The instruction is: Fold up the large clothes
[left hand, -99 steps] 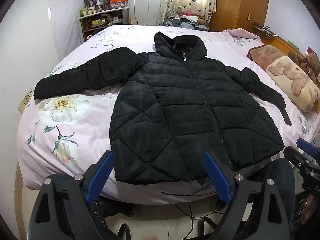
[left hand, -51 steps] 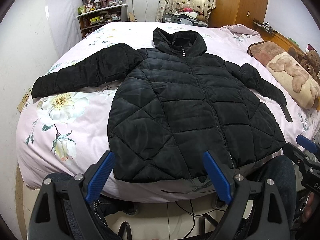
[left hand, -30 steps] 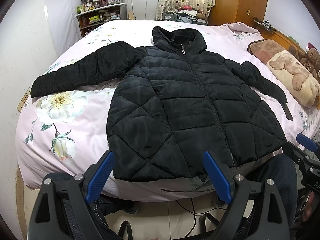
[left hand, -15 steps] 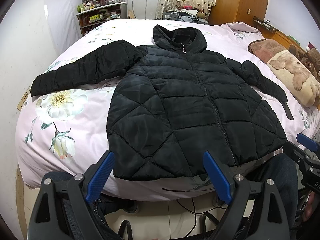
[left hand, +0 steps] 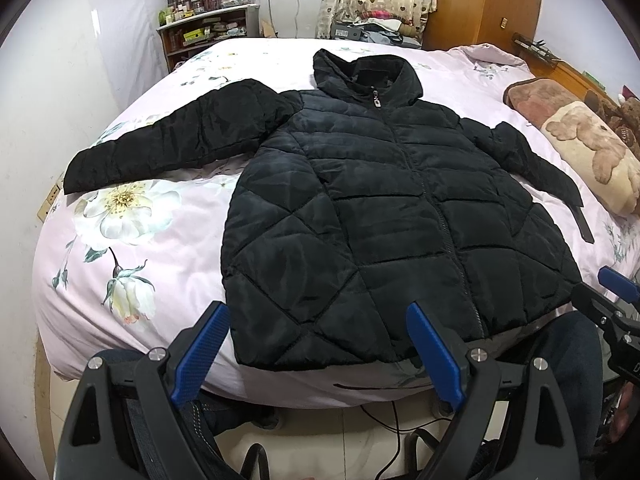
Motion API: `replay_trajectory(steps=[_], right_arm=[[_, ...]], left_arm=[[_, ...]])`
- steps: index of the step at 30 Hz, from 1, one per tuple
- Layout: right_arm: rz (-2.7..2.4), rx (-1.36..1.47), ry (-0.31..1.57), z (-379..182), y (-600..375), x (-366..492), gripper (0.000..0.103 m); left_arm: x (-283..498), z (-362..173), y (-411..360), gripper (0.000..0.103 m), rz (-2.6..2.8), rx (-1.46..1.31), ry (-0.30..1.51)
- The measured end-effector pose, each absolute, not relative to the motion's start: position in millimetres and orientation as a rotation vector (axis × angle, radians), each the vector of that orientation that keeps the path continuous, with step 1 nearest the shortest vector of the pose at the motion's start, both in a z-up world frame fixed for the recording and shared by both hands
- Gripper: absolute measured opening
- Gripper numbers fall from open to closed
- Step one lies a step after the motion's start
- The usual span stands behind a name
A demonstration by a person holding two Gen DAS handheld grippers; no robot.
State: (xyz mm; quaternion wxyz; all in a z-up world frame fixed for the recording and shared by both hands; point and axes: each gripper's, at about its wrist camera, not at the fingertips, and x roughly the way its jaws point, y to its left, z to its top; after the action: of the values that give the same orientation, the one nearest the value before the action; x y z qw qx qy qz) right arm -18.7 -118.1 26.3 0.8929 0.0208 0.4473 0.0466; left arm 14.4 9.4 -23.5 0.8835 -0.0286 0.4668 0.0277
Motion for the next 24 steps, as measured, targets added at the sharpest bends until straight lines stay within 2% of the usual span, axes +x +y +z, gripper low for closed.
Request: replay_trajectory(steps=[11,24], right_arm=[[0.121,0.043,0.929,26.0,-112.4,24.9,0.083],[0.152,-0.016,0.936,8.9,-91.5,125.6,0.083]], left_arm=[[61.4,-33.1,52.1,0.091,0.12,-0.076,0.975],[146.9,-67.4,170.6,0.091,0.303,-0.215,0.969]])
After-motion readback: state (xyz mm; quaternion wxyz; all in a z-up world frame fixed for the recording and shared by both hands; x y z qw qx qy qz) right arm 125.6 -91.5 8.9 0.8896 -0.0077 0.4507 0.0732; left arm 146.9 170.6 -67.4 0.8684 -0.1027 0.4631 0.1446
